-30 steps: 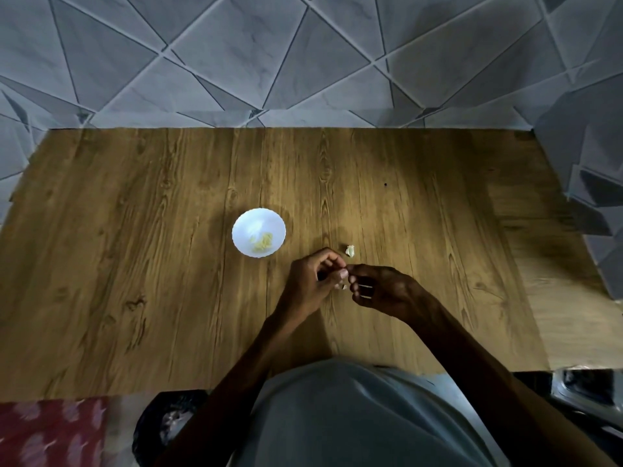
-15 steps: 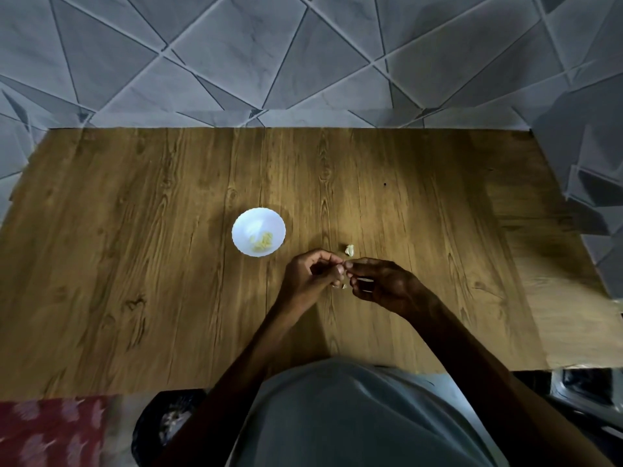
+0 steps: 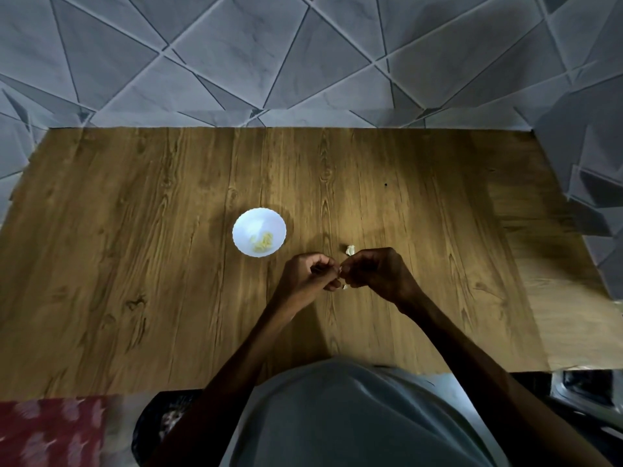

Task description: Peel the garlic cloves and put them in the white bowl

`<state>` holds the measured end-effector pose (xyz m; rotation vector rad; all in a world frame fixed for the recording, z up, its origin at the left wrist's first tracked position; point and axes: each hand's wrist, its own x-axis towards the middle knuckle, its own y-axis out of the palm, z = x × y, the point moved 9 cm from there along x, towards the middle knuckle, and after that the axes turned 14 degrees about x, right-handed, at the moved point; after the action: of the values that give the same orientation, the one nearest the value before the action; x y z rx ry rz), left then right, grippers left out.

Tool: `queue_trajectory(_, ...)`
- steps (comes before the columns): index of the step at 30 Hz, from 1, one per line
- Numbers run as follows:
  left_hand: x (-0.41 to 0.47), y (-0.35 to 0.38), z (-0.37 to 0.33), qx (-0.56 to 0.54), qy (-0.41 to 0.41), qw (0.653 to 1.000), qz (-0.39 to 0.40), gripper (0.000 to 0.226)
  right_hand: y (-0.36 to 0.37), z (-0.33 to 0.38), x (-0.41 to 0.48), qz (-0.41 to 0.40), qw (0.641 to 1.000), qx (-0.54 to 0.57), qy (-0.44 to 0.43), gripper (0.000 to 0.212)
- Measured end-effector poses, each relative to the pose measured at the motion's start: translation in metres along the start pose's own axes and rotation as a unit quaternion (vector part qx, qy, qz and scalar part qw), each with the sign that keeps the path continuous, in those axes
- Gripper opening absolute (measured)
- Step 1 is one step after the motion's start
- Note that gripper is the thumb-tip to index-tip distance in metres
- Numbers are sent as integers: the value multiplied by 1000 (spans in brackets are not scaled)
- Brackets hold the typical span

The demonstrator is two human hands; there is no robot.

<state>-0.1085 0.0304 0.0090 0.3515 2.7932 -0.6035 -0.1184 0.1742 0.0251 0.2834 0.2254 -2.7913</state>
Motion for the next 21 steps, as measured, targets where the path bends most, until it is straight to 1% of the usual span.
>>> queue_trajectory(3, 1, -2, -6, 40, 23, 999, -12, 3, 0, 1, 2, -7, 999, -45, -19, 11)
queue_trajectory(5, 1, -5, -12, 96, 47, 994, -27, 3, 1, 1, 3, -8, 998, -52, -24, 12)
queue_trajectory(8, 2, -5, -18, 171, 54, 983, -32, 5, 2, 3, 3, -11, 999, -36, -18, 12)
queue_trajectory(10, 3, -5, -18, 189, 42, 981, -32, 4, 2, 3, 2, -10, 1000, -1, -13, 11)
queue_trajectory(15, 5, 3, -13, 155, 22, 988, 14, 2, 1, -2, -4, -10, 992, 125, 30, 11)
queue_trajectory(18, 4, 6, -7, 86, -10, 996, 33, 8, 3, -6, -6, -2, 979, 196, 56, 11)
queue_trajectory(21, 0, 10, -3, 5, -40, 998, 44, 15, 4, -10, -7, 4, 964, 254, 75, 18)
